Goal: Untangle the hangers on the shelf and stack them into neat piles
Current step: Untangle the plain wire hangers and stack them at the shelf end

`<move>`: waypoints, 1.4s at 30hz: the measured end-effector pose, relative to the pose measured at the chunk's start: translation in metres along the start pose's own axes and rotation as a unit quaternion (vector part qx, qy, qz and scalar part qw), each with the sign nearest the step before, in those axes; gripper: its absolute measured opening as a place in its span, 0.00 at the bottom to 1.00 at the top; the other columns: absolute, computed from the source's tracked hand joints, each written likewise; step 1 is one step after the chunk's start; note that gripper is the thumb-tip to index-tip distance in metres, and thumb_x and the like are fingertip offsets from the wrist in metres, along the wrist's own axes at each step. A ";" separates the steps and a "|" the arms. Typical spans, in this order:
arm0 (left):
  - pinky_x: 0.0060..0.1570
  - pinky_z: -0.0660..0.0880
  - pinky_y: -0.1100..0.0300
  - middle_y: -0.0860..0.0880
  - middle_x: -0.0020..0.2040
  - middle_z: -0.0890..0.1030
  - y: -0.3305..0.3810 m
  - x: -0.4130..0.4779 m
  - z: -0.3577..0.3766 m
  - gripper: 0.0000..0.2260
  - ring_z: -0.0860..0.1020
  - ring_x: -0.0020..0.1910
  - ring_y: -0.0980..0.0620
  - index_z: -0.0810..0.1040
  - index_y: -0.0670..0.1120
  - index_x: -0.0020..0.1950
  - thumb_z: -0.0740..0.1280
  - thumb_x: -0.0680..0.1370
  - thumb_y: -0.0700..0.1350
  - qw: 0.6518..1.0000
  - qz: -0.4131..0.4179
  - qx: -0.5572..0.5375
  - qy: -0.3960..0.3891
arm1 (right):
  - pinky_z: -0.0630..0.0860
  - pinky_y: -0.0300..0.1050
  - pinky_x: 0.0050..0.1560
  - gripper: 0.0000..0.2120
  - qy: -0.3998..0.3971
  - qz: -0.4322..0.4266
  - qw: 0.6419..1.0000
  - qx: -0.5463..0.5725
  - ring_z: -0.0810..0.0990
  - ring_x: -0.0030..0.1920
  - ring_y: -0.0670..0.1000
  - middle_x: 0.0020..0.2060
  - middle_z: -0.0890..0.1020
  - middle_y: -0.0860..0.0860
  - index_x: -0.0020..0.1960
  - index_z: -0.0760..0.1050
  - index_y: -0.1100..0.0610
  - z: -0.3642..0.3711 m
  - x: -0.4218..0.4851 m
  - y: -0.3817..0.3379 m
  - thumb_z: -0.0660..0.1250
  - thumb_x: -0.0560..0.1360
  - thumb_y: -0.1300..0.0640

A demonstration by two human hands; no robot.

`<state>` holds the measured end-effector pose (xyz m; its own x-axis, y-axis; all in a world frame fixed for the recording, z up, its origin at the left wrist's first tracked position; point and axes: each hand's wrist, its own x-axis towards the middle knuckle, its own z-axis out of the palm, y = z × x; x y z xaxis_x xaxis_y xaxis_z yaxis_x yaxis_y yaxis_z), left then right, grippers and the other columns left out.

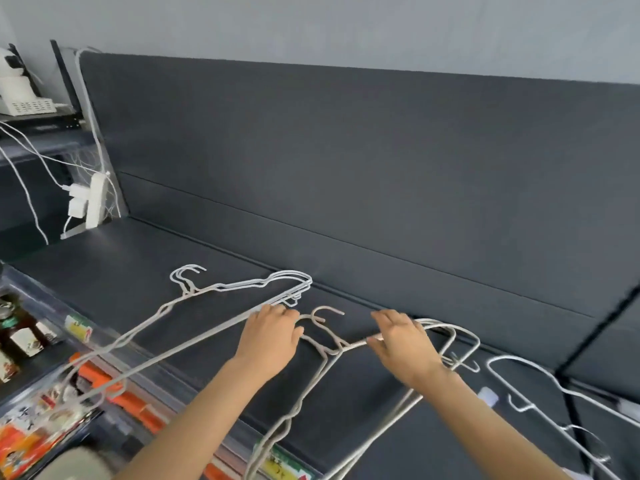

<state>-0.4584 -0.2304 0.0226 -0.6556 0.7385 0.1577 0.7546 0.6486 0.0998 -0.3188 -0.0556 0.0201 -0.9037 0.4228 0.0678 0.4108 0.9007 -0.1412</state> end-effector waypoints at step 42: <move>0.54 0.71 0.55 0.47 0.51 0.77 0.456 -0.114 0.070 0.15 0.71 0.58 0.49 0.79 0.40 0.48 0.54 0.80 0.45 0.966 0.176 -0.099 -0.163 | 0.73 0.46 0.45 0.09 -0.081 0.327 0.940 0.049 0.79 0.53 0.57 0.54 0.80 0.55 0.55 0.71 0.60 -0.038 -0.354 0.311 0.59 0.77 0.58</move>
<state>-0.0413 -0.0061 -0.0188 -0.3068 0.9466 -0.0994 0.9021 0.3225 0.2868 0.1340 0.0789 -0.0109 -0.4708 0.8555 -0.2156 0.8795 0.4359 -0.1911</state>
